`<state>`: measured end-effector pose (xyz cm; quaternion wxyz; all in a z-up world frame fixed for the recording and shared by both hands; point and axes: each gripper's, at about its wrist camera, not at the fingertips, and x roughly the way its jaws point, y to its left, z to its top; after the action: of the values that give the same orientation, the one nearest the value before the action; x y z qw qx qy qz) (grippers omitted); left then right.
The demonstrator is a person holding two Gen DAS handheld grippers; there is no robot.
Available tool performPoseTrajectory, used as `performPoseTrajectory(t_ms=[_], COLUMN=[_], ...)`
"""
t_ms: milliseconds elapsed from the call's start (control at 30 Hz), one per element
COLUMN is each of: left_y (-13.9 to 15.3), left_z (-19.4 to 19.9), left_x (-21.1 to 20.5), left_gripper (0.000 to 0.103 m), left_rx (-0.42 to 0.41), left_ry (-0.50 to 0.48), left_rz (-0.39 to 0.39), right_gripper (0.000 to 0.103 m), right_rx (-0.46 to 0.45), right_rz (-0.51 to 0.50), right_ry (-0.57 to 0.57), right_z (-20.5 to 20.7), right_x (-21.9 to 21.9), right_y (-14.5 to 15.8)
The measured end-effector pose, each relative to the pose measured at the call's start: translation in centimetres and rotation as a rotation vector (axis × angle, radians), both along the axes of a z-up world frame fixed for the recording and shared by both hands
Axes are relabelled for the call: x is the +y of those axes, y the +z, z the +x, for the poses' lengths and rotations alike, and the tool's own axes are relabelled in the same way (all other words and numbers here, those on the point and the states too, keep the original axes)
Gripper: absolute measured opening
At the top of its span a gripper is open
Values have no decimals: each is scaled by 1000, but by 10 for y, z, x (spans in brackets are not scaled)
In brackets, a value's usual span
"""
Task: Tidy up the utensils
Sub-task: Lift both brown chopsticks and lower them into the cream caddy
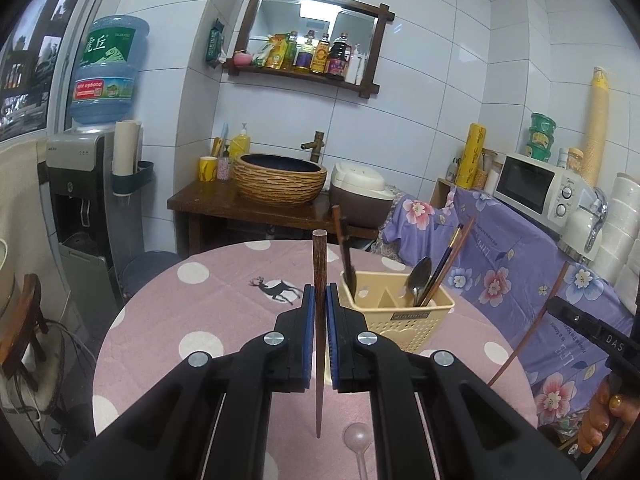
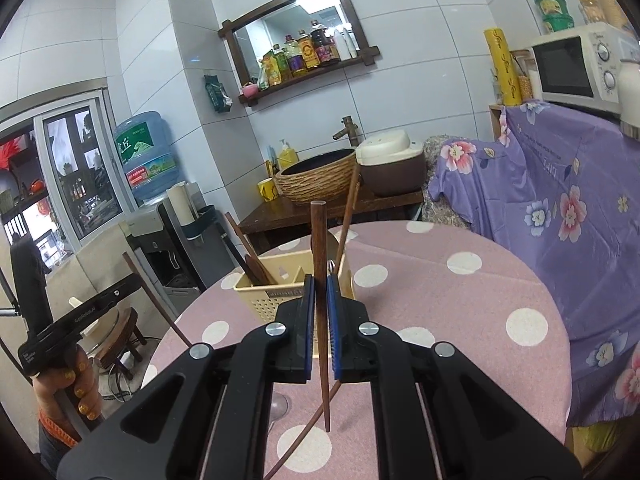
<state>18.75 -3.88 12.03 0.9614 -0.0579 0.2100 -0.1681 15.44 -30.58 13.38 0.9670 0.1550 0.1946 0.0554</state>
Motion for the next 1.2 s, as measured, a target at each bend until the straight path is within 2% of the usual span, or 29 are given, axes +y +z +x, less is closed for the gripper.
performPoseTrajectory(t_ms=[133,300,400,467,567,800,1000,1200], left_y=[34,99,122,127,115,50,5,-16], left_z=[10,24,40,52,67,82,87,91], left_x=[-5,-20,-33,-45,-58,-75,-77,-74], left_gripper=[7,7,7,7,7,7,7,7], left_rx=[-10,-87,-105,-114,-92,2,78,126], left_ry=[-45,-80,-71,-57,-41,-30,-32,-35], left_rz=[-25,-67,-86,-83,-72,-22,-2,-10], right_gripper=[7,7,7,7,7,7,7,5], right_rx=[-32,-134,-182,-199,-201,-75,-12,29], right_rz=[-19,-46,-54,-69,-103,-95,-89,-73], right_ry=[28,24,3,-11,-34,-38,-40,-61], right_z=[13,35,53,64,80,112,121,125], right_x=[3,8,11,16,24,33,35,28], right_y=[33,96,127,136,132,63,25,2])
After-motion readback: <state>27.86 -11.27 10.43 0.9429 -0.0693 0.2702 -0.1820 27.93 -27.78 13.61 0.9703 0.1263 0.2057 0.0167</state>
